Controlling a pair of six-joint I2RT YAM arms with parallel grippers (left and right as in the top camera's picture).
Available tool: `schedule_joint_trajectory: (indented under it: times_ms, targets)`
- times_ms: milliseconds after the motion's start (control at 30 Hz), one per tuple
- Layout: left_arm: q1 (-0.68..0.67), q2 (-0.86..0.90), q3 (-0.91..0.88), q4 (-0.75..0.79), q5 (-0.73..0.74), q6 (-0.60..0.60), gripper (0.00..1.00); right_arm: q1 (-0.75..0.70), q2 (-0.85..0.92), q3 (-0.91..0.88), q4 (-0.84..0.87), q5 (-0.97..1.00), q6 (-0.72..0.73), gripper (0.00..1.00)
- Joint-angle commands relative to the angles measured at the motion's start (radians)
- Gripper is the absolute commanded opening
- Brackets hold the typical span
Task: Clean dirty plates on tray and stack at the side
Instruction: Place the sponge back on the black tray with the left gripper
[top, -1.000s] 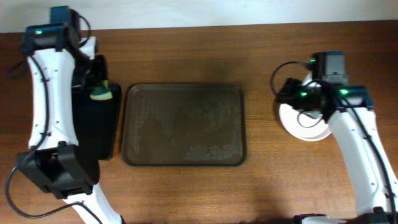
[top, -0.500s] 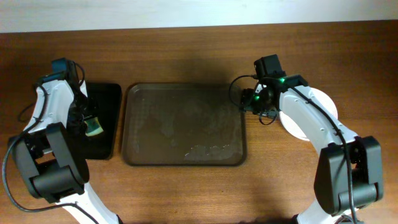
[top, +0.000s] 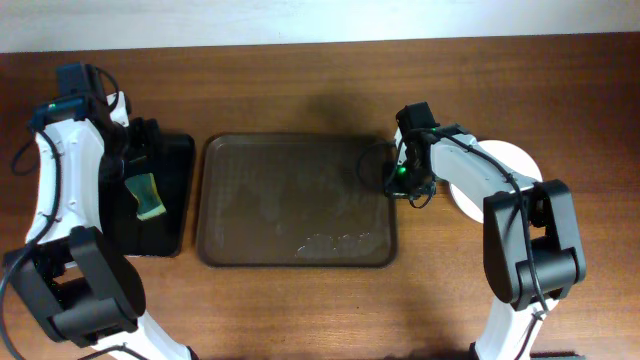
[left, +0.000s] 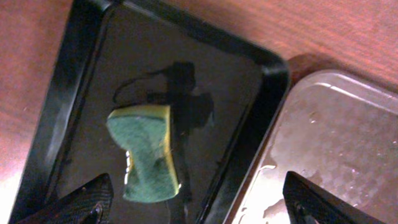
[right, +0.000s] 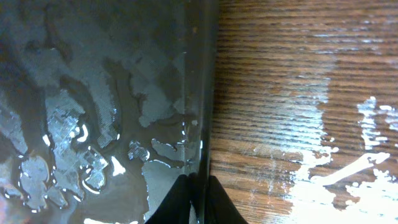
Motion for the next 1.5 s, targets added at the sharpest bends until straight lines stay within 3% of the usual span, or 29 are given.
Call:
schedule_joint_trajectory:
  times_ms: [0,267,600,867,900,933,1000,1100,1133,1233,1300,1467]
  targets:
    - [-0.034,-0.016,0.013,0.024,0.018,0.020,0.86,0.003,0.023,0.004,0.003,-0.013,-0.014,0.04]
    - [-0.051,-0.016,0.013,0.032,0.014,0.020,0.85,-0.090,0.024,0.027,-0.005,0.021,-0.022,0.04]
    - [-0.051,-0.016,0.013,0.033,0.014,0.020,0.86,-0.109,0.024,0.032,0.061,0.053,-0.267,0.04]
    - [-0.051,-0.016,0.013,0.033,0.015,0.020,0.85,-0.109,0.024,0.032,0.115,0.096,-0.355,0.04]
    - [-0.051,-0.016,0.013,0.034,0.015,0.020,0.86,-0.109,0.022,0.039,0.099,0.077,-0.348,0.11]
    - [-0.051,-0.016,0.015,0.034,0.017,0.037,0.87,-0.109,0.013,0.074,0.048,0.066,-0.330,0.39]
    - [-0.051,-0.027,0.045,-0.001,0.022,0.059,0.99,-0.109,-0.043,0.208,-0.087,0.067,-0.327,0.60]
    - [-0.051,-0.077,0.072,-0.031,0.022,0.061,0.99,-0.109,-0.139,0.443,-0.283,0.068,-0.313,0.94]
    - [-0.051,-0.090,0.072,-0.050,0.021,0.061,0.99,-0.109,-0.181,0.543,-0.366,0.071,-0.279,0.99]
    - [-0.051,-0.089,0.072,-0.049,0.022,0.061,0.99,-0.109,-0.322,0.730,-0.534,0.078,-0.234,0.98]
    - [-0.051,-0.089,0.072,-0.049,0.021,0.061,0.99,-0.109,-0.434,0.761,-0.579,0.125,-0.165,0.99]
    - [-0.049,-0.089,0.072,-0.049,0.021,0.061,0.99,-0.109,-0.660,0.761,-0.690,0.101,-0.166,0.98]
